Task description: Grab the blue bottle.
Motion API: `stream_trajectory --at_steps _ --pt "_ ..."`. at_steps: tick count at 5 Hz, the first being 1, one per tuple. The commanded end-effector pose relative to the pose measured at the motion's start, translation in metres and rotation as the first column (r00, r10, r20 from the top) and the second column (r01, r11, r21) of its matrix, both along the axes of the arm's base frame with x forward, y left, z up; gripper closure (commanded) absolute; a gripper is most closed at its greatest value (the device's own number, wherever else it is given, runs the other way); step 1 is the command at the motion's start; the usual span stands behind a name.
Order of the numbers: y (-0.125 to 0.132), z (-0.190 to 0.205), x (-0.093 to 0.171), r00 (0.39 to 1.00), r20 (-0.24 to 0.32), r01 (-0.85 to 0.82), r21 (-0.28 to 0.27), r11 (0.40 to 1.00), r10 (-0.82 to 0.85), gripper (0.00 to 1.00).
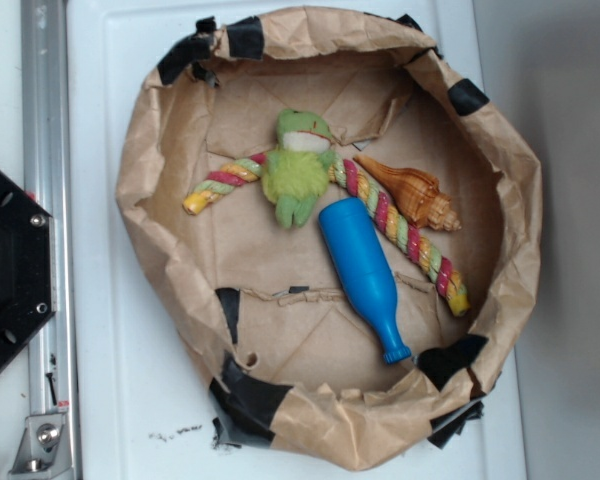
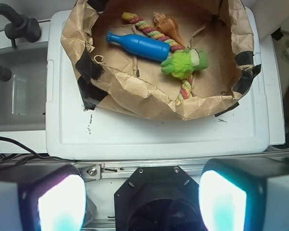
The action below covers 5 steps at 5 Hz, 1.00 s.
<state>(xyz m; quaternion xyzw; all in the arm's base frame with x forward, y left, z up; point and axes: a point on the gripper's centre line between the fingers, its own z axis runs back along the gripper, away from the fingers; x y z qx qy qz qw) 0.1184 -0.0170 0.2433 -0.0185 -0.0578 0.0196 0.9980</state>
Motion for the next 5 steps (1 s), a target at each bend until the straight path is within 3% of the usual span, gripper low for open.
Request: stream_trajectory --at_steps 1,2,3,4,5 --pt "0.0 0.0 0.0 1.0 0.0 0.0 0.0 1.0 0.0 0.0" --pt "0.026 -0.032 0.05 0.948 0.247 0.167 0.155 0.974 -0.202 0.0" --pt "0.038 -0.053 0.091 0.894 0.314 0.271 0.188 0.944 -0.319 0.0" --pt "0.035 -0.071 0.12 0.872 0.288 0.356 0.18 0.917 -0.395 0.0" --pt "0.032 -0.098 0.148 0.866 0.248 0.412 0.137 0.901 -0.434 0.0"
